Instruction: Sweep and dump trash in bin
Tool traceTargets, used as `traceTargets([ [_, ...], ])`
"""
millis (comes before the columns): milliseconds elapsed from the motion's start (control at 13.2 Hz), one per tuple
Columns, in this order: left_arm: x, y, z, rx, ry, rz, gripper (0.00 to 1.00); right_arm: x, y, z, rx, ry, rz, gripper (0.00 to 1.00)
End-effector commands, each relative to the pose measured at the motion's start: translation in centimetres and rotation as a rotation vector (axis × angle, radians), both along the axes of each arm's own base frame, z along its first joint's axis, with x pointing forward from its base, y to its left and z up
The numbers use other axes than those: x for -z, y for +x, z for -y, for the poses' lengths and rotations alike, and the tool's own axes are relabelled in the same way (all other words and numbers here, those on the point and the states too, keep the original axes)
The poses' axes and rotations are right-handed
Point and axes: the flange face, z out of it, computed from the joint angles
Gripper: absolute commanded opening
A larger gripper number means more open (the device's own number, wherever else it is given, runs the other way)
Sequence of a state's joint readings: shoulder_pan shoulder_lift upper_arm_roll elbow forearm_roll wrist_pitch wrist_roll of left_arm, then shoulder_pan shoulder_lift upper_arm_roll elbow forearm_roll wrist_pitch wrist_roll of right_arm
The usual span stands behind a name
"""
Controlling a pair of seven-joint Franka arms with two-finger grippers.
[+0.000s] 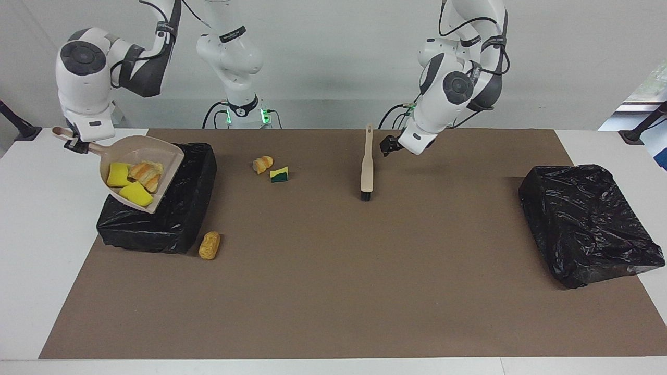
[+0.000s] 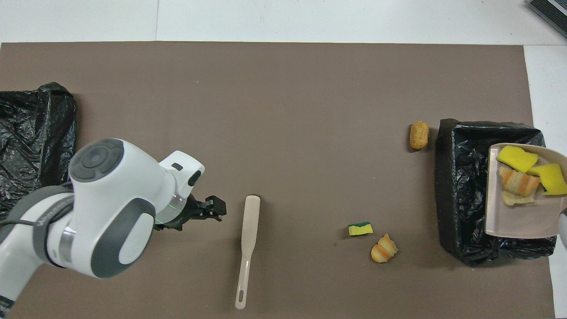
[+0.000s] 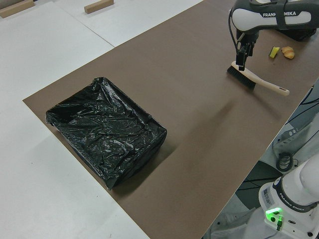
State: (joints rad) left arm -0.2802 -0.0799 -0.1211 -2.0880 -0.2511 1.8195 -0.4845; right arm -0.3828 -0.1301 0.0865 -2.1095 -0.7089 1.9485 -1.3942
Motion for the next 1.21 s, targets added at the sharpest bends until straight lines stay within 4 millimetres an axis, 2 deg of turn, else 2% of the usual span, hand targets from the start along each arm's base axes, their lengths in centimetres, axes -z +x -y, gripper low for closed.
traceTargets([
  [0, -4.0, 2.7, -4.7, -0.036, 0.013, 0.036, 1.00, 0.5, -2.6, -2.4, -0.042, -0.132, 0.062, 0.00],
  [76, -5.2, 3.6, -7.3, -0.015, 0.017, 0.048, 1.00, 0.4, -2.8, -2.5, -0.042, -0.141, 0.065, 0.00],
  [228, -7.7, 4.5, -11.0, 0.108, 0.030, 0.072, 1.00, 0.3, -2.4, -3.2, -0.078, -0.169, 0.066, 0.00],
  [304, -8.9, 5.0, -13.3, 0.144, 0.048, 0.094, 1.00, -0.2, -1.9, -3.5, -0.136, -0.243, 0.055, 0.00],
  [455, -10.5, 5.6, -15.7, 0.175, 0.057, 0.138, 1.00, -0.7, -1.4, -3.9, -0.176, -0.294, 0.047, 0.00],
  [531, -11.3, 6.0, -16.1, 0.165, 0.077, 0.171, 1.00, -0.8, -1.1, -4.8, -0.201, -0.304, 0.045, 0.00],
  [683, -15.4, 7.4, -15.9, 0.156, 0.072, 0.308, 1.00, -2.3, 0.2, -4.9, -0.272, -0.420, 0.035, 0.00],
  [835, -18.8, 7.2, -15.9, 0.151, 0.077, 0.363, 1.00, -2.7, 0.9, -5.3, -0.291, -0.444, 0.030, 0.00],
  [1063, -18.7, 7.0, -16.3, 0.156, 0.080, 0.343, 1.00, -4.1, 1.7, -6.9, -0.312, -0.483, 0.018, 0.00],
  [1139, -18.9, 6.8, -16.7, 0.157, 0.081, 0.325, 1.00, -5.2, 2.7, -7.8, -0.338, -0.489, 0.022, 0.00],
])
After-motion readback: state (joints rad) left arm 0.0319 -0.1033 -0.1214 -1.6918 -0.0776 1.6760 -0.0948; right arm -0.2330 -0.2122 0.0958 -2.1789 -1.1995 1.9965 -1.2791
